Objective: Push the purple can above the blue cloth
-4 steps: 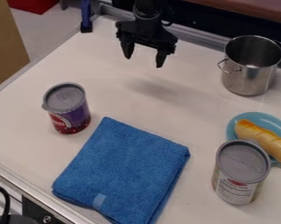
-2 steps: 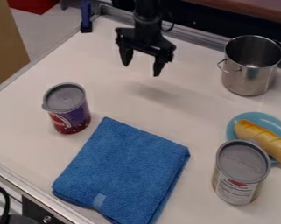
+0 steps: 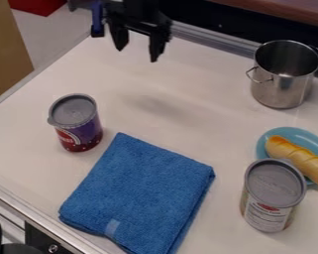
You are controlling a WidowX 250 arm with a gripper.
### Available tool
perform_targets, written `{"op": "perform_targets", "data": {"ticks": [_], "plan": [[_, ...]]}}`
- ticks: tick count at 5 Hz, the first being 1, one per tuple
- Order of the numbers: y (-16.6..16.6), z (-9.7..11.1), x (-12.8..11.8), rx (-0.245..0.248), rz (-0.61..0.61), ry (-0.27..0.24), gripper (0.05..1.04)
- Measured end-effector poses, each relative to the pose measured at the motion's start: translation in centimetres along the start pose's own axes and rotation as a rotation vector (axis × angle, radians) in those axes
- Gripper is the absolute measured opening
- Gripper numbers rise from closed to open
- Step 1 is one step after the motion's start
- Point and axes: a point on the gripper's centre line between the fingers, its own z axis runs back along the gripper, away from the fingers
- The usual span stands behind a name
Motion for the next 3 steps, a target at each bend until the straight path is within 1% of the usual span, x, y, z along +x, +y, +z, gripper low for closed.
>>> {"op": "perform_targets", "data": {"ticks": [1,2,3], "plan": [[2.9,0.5,-3.6,-0.014,-0.129,-0.019,0.999],[6.3,0.3,-6.6,-0.005,-0.203,-0.017,0.999],[8.7,-0.6,-8.6,0.024,-0.298,-0.018,0.999]]}}
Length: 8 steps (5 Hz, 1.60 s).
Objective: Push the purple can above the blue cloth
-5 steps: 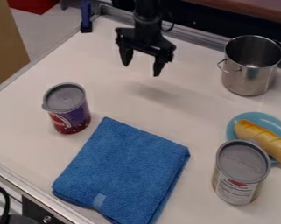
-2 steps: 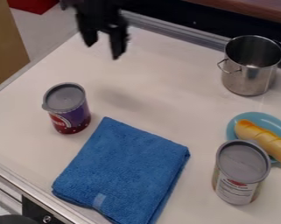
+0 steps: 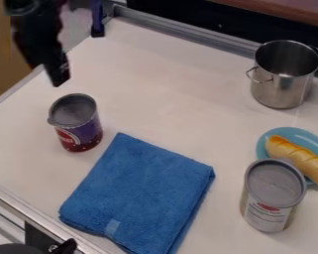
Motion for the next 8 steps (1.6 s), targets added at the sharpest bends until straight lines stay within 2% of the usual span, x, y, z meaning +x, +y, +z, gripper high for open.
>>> {"op": "perform_targets", "data": {"ticks": [1,2,3,4,5,6,8], "plan": [[0.7,0.0,-1.8,-0.015,-0.098,0.042,0.999],[1.7,0.0,-3.6,-0.018,-0.193,0.062,0.999],[1.5,-0.9,-5.6,-0.027,-0.251,0.076,0.999],[0.4,-2.2,-6.7,-0.025,-0.274,0.065,0.999],[-1.2,-3.6,-7.3,0.000,-0.288,0.056,0.999],[-3.1,-4.3,-6.9,-0.026,-0.278,0.060,0.999],[-5.5,-4.3,-4.7,-0.063,-0.196,0.069,0.999]]}}
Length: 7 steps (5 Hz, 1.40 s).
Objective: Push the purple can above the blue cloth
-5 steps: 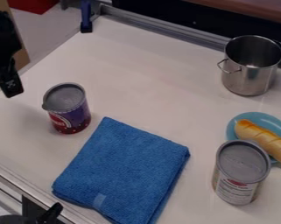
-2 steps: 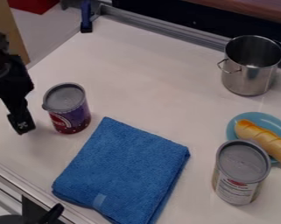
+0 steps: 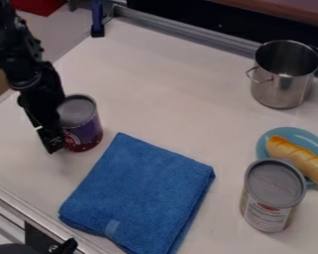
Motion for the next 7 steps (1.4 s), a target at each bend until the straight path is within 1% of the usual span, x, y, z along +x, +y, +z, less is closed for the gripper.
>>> {"op": "perform_targets", "data": {"ticks": [1,2,3,4,5,6,7], "plan": [[-0.5,0.1,1.3,0.000,0.010,-0.019,0.999],[0.0,0.6,3.1,0.030,0.040,-0.051,0.999],[0.3,0.6,4.9,0.043,0.067,-0.078,0.999],[0.6,0.4,6.9,0.043,0.090,-0.080,0.999],[0.0,0.1,8.4,0.042,0.096,-0.078,0.999],[-1.0,0.0,9.9,0.021,0.063,-0.071,0.999],[-2.8,0.2,11.2,-0.018,0.003,-0.078,0.999]]}}
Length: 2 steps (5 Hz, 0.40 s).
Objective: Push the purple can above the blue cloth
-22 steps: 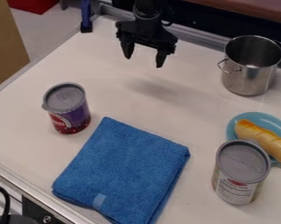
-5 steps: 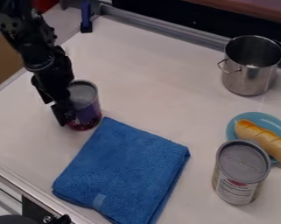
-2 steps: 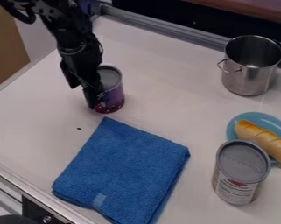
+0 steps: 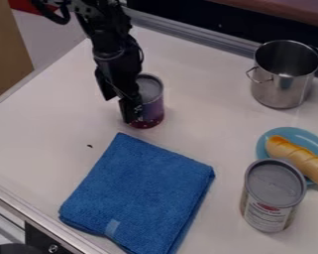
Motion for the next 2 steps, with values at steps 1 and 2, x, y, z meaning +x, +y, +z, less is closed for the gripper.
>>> {"op": "perform_targets", "data": {"ticks": [1,2], "plan": [[-2.0,0.6,2.2,-0.039,-0.004,-0.006,0.999],[-4.1,0.4,4.0,-0.053,0.024,0.021,0.999]]}}
